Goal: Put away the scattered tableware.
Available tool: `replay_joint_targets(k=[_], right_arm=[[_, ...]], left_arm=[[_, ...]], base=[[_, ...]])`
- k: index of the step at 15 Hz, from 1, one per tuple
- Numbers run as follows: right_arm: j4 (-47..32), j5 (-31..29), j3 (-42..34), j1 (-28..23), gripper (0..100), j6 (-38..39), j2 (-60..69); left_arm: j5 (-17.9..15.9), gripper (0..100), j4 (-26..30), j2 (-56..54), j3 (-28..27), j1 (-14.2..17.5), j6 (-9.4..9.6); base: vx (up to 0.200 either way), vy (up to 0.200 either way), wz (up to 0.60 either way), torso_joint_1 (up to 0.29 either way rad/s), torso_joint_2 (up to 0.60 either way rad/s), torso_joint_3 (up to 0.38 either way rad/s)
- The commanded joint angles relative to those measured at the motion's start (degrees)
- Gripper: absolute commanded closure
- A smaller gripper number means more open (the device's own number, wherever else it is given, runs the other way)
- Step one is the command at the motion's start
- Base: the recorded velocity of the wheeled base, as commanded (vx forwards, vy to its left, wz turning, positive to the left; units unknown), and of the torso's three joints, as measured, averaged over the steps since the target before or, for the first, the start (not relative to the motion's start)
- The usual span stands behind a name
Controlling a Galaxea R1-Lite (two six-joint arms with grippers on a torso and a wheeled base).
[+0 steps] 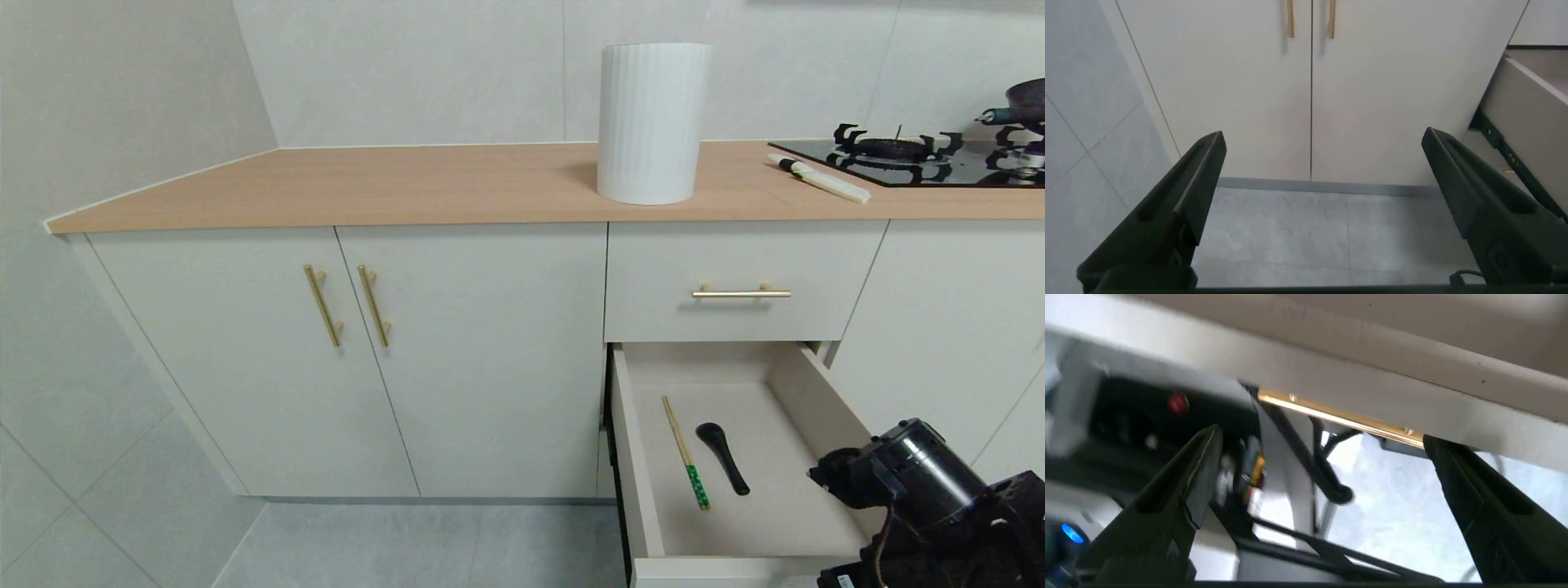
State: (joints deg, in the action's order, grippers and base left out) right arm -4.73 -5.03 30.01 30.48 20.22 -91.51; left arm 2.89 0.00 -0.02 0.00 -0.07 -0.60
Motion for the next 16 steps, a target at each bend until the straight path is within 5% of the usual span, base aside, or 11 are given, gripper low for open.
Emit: replay_joint_targets(k=[1,16], right_arm=[[0.07,-1.29,1.89,-0.07,0,1.75,-2.70],[17.47,-8.59,11.73,-7.71,0,0.43,-19.05]], left_arm=[[0.01,0,0.00,0.02,0.00,-0.01,-0.02],[0.01,0,0.00,0.02,0.00,-0.01,-0.02]], base=[[0.000,0.000,0.00,0.000,0.00,0.000],[0.000,0.000,0.00,0.000,0.00,0.000]])
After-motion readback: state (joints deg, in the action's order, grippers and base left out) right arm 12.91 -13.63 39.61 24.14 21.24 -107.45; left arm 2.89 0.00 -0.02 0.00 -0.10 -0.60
